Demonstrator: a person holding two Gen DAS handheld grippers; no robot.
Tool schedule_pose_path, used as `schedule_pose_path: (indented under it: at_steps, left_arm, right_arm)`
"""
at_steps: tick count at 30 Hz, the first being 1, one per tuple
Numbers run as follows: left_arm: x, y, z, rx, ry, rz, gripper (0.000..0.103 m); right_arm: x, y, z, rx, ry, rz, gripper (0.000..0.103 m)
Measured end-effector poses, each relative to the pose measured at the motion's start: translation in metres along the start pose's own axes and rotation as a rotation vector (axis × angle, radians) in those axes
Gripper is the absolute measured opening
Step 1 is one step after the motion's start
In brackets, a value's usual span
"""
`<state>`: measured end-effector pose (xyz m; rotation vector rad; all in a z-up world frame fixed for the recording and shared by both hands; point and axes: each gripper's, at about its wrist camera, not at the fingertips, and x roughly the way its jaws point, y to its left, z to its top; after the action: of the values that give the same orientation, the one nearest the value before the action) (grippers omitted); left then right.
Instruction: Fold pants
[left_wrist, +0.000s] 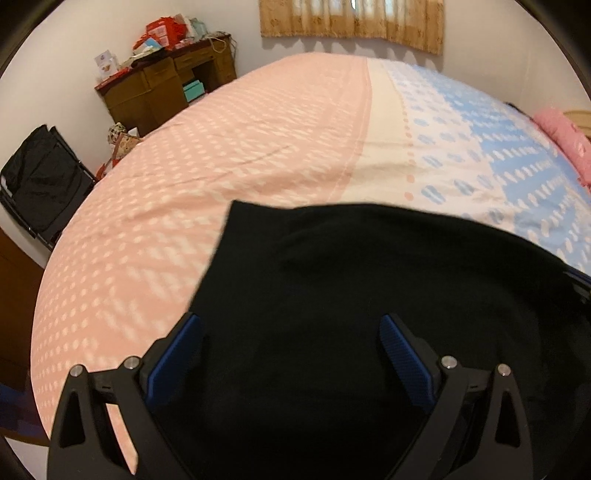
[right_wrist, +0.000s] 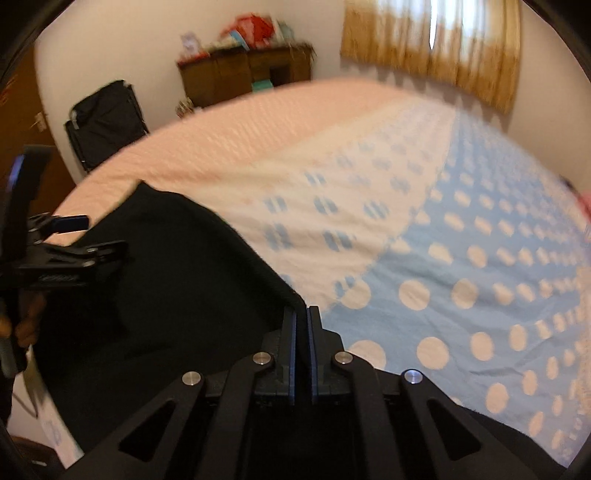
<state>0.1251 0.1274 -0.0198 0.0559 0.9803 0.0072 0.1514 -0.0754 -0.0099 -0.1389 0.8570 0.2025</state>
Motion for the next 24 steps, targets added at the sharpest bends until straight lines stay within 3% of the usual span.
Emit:
schedule_pose_path:
  at_steps: [6, 10, 13, 17, 22, 24]
  left_arm:
    - [-0.025, 0.024, -0.006, -0.068, -0.017, -0.093, 0.100]
    - [-0.033, 0.020, 0.006, -0.082, -0.025, -0.141, 0.101]
    - [-0.020, 0.013, 0.023, -0.099, 0.015, -0.190, 0.103]
    - [0.008, 0.006, 0.038, -0.145, 0.117, -0.159, 0.103]
    - [0.034, -0.003, 0.044, -0.164, 0.194, -0.110, 0.103]
    - [0.042, -0.002, 0.045, -0.166, 0.207, -0.082, 0.095]
  right_arm:
    - [-0.051, 0.048, -0.042, -0.067, -0.076, 0.007, 0.005]
    - [-0.048, 0.089, -0.080, -0.156, -0.086, -0.047, 0.005]
    - [-0.038, 0.098, -0.094, -0.150, -0.075, -0.060, 0.005]
    - [-0.032, 0.103, -0.106, -0.136, -0.086, -0.067, 0.005]
    - [-0.031, 0.126, -0.124, -0.231, -0.097, -0.091, 0.001]
    - [-0.029, 0.134, -0.131, -0.263, -0.088, -0.084, 0.001]
